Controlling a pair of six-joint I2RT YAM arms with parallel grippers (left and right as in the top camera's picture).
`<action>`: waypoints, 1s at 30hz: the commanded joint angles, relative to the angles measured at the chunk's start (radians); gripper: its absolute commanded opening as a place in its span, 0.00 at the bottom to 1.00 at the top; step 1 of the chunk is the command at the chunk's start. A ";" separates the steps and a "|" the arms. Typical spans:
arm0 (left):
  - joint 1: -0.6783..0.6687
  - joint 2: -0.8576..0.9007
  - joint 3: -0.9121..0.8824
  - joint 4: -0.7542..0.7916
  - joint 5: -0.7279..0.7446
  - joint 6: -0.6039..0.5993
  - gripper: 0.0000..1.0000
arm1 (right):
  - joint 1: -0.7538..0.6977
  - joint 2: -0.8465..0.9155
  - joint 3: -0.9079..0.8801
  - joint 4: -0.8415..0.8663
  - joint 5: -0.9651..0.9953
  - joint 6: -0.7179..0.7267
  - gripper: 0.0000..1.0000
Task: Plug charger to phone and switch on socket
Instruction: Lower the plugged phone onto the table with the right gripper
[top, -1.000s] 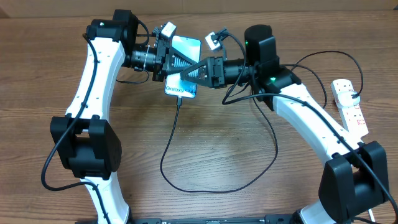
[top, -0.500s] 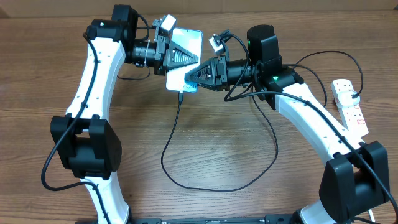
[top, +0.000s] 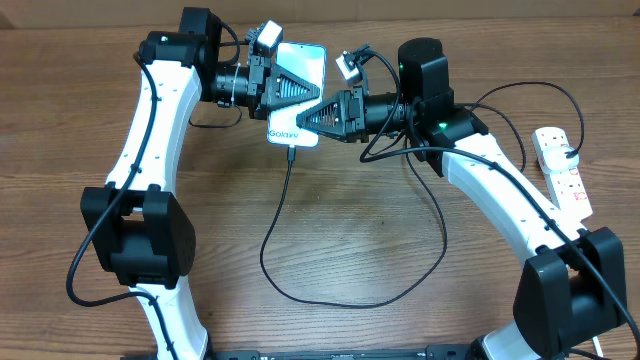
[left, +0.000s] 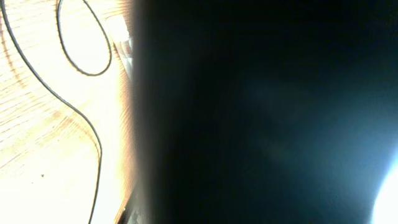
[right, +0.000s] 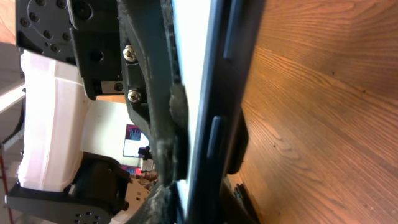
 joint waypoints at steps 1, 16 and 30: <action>0.005 -0.015 0.004 0.000 0.030 0.014 0.08 | -0.001 -0.029 0.025 0.002 0.018 -0.002 0.04; 0.020 -0.015 0.004 0.014 -0.357 -0.025 0.98 | -0.002 -0.029 0.024 -0.114 0.045 -0.109 0.04; 0.021 -0.015 0.004 0.005 -0.871 -0.140 1.00 | 0.014 0.041 0.018 -0.567 0.457 -0.306 0.04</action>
